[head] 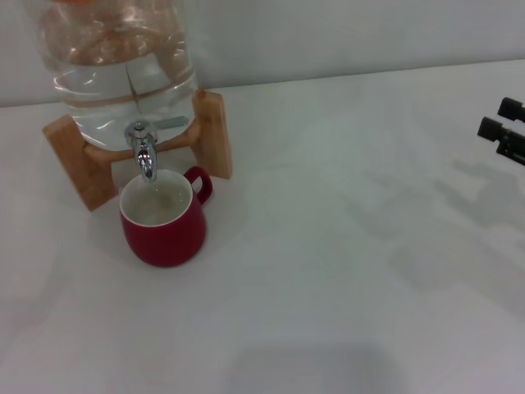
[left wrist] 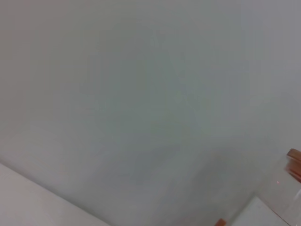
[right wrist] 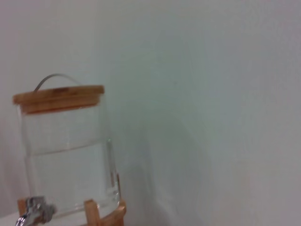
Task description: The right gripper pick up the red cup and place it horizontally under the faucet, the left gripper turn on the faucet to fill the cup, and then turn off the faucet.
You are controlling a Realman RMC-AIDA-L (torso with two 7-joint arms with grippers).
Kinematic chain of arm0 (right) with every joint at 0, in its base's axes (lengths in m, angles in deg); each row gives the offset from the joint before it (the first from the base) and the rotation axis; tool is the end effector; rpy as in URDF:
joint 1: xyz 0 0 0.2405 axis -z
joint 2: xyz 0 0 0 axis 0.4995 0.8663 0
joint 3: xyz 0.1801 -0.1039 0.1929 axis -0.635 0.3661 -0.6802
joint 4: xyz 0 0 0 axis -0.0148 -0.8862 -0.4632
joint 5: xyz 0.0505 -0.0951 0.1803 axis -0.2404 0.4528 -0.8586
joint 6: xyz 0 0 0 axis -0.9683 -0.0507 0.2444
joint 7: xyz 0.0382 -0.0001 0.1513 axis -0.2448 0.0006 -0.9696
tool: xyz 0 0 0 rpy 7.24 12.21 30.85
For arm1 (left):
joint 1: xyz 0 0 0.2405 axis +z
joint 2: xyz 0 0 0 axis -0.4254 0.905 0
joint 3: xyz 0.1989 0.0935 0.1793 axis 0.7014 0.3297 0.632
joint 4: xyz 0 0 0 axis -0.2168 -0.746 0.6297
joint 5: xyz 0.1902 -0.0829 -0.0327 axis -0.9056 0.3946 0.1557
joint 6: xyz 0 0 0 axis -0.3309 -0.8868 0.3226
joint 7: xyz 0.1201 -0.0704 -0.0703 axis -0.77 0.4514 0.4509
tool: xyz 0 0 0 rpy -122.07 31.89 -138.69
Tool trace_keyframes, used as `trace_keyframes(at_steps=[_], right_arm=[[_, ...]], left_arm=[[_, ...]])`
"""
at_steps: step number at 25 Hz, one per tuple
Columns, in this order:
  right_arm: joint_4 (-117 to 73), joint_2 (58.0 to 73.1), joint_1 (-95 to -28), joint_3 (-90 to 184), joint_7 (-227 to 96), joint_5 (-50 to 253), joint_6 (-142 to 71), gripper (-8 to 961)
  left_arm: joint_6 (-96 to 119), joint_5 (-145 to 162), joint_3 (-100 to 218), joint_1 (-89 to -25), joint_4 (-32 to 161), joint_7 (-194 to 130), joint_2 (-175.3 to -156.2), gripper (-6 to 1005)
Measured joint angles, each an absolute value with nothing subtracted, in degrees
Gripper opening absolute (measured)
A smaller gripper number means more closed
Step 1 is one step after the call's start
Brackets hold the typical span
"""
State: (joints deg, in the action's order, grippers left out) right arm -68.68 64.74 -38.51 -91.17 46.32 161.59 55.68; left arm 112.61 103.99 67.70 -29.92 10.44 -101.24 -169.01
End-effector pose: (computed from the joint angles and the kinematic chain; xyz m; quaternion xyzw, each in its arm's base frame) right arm 0.3558 0.2954 0.0896 -0.8297 0.2238 0.3452 0.3774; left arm -0.4002 0.2201 0.1474 -0.6536 -0.4873 -0.4315 0.3862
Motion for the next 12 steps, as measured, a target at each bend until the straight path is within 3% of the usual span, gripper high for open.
trace_keyframes(at_steps=[12], right_arm=[[-68.8, 65.35, -38.3, -94.6, 37.2, 161.6, 54.0, 529]], left_arm=[[112.5, 104.0, 67.7, -29.7, 10.2, -100.3, -169.01, 892]])
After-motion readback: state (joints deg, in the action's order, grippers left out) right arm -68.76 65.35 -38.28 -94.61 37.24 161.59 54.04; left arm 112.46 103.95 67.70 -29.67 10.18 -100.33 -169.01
